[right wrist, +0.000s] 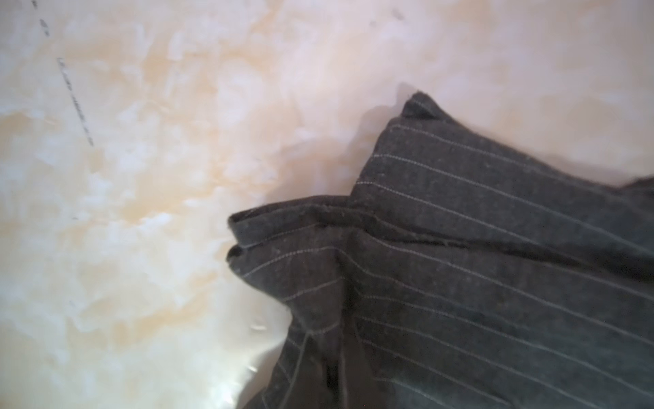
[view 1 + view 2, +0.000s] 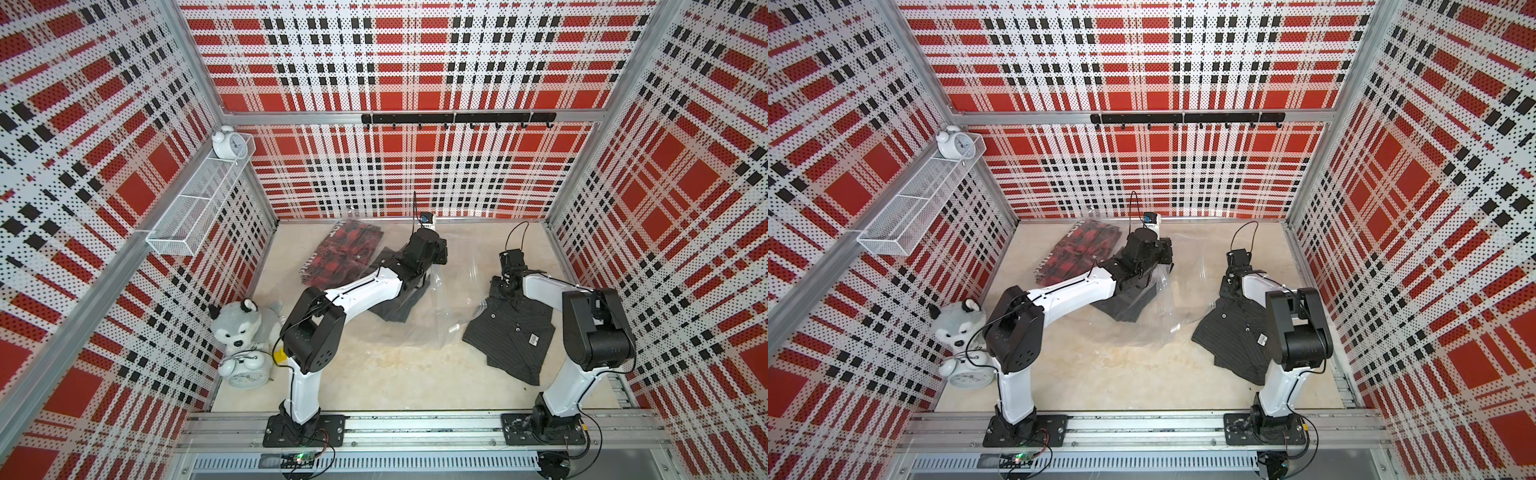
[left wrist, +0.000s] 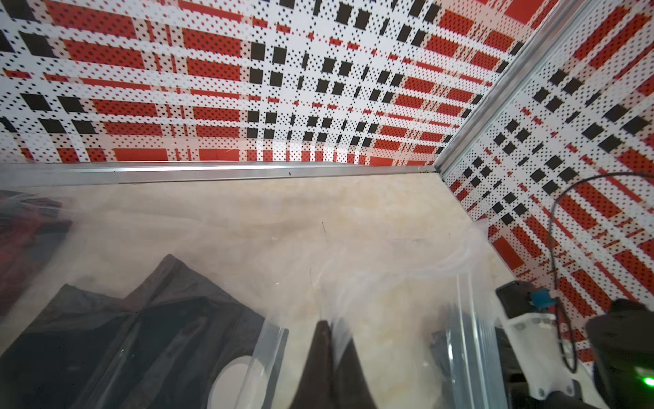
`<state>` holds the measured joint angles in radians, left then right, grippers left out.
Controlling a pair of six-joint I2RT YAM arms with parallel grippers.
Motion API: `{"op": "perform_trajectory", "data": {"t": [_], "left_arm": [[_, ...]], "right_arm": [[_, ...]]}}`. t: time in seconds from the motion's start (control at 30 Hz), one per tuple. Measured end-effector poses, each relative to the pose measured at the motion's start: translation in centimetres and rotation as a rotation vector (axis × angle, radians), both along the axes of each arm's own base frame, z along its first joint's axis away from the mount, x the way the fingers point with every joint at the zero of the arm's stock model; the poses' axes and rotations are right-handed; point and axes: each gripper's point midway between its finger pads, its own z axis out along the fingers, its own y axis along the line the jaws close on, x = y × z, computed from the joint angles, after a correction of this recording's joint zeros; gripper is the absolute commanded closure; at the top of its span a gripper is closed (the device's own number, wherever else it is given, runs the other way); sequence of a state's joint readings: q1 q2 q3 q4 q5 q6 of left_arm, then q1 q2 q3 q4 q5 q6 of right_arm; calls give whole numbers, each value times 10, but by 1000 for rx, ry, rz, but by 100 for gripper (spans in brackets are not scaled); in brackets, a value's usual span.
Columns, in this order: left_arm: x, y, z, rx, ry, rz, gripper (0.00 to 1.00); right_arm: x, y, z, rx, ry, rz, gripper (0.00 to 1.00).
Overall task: Place the folded shirt into the vacuum bag
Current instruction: Pick up the shirt from the center of the board.
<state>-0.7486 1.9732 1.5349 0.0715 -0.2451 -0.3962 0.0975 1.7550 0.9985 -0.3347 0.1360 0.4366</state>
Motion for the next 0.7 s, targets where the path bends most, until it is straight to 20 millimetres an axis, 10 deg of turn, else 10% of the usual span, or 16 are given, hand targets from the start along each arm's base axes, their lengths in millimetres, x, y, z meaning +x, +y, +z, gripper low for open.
{"op": "perform_trajectory", "data": {"t": [0.33,0.7], "left_arm": [[-1,-49,-29,70,-8,-44,100],[13,-56,-50,122,-17,-41,100]], "right_arm": [[-44,-33,20,15,-96,-99,100],[-60,-39,105,40,-368,-122,100]]}}
